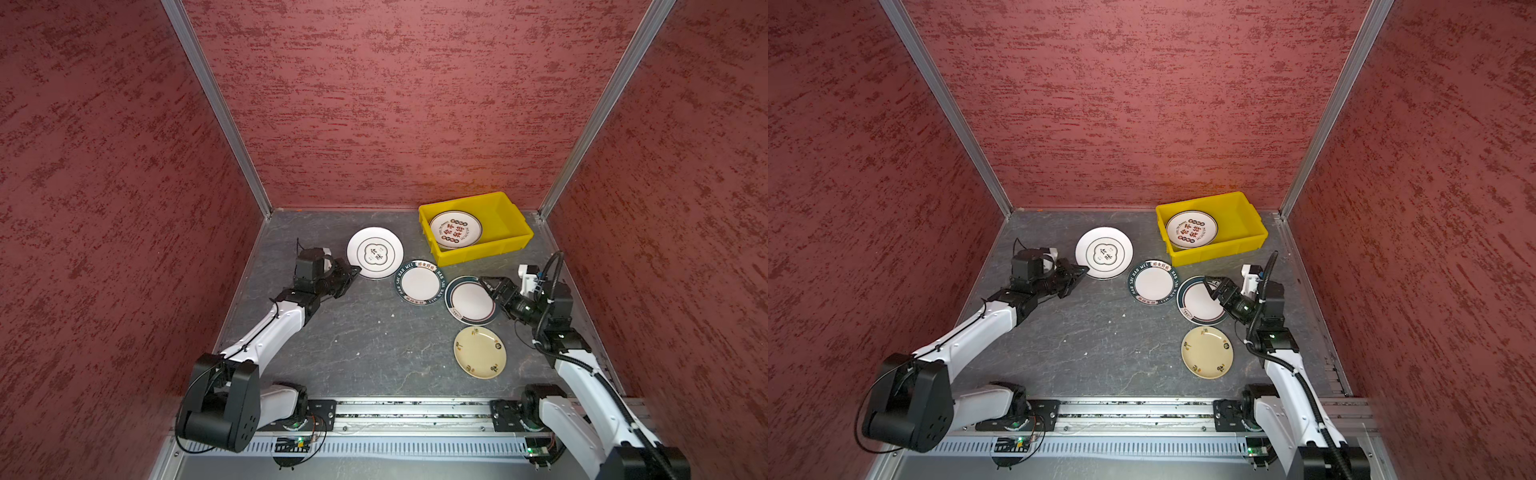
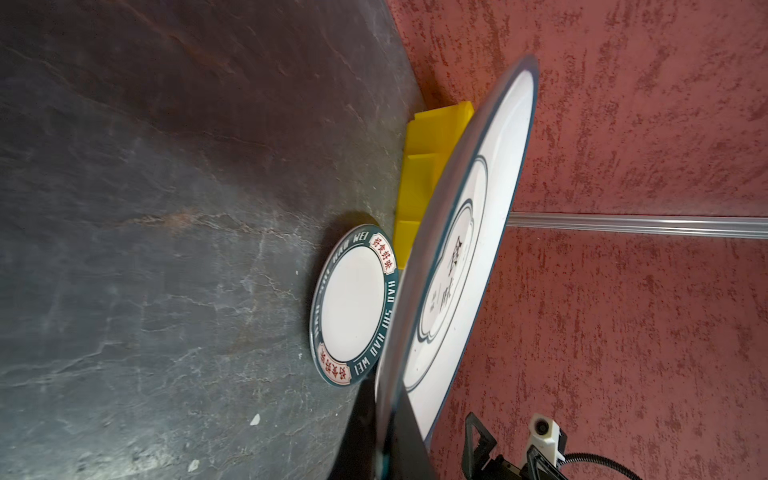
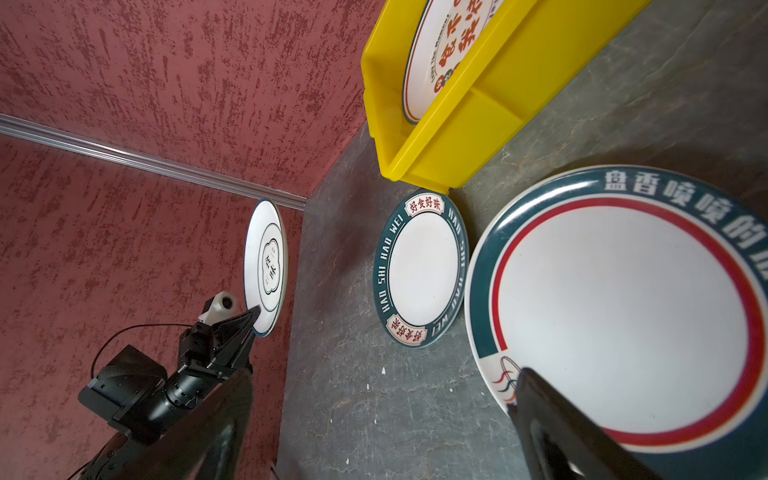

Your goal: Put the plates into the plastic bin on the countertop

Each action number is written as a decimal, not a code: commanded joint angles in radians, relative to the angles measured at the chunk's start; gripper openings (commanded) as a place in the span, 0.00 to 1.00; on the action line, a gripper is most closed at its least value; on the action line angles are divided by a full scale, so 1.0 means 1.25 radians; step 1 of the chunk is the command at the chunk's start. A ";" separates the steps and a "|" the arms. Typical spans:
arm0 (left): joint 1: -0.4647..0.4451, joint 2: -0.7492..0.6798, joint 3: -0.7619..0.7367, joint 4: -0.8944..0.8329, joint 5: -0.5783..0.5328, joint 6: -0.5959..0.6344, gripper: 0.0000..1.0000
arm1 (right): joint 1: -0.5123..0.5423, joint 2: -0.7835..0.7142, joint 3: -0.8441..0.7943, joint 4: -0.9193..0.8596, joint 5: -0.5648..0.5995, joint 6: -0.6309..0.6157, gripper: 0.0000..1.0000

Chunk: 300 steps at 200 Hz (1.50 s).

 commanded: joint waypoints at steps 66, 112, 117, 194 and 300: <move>-0.152 -0.014 0.095 0.030 -0.054 -0.017 0.00 | 0.146 0.086 0.072 0.243 -0.041 0.137 0.97; -0.193 0.029 0.082 0.115 -0.034 -0.060 0.00 | 0.185 0.188 0.120 0.284 -0.034 0.142 0.87; -0.199 0.034 0.085 0.113 -0.036 -0.060 0.00 | 0.187 0.197 0.128 0.288 -0.037 0.142 0.84; -0.251 0.113 0.105 0.208 0.043 -0.109 0.00 | 0.203 0.248 0.182 0.260 -0.012 0.110 0.63; -0.256 0.066 0.122 0.165 0.096 -0.093 0.00 | 0.204 0.232 0.161 0.256 0.005 0.112 0.50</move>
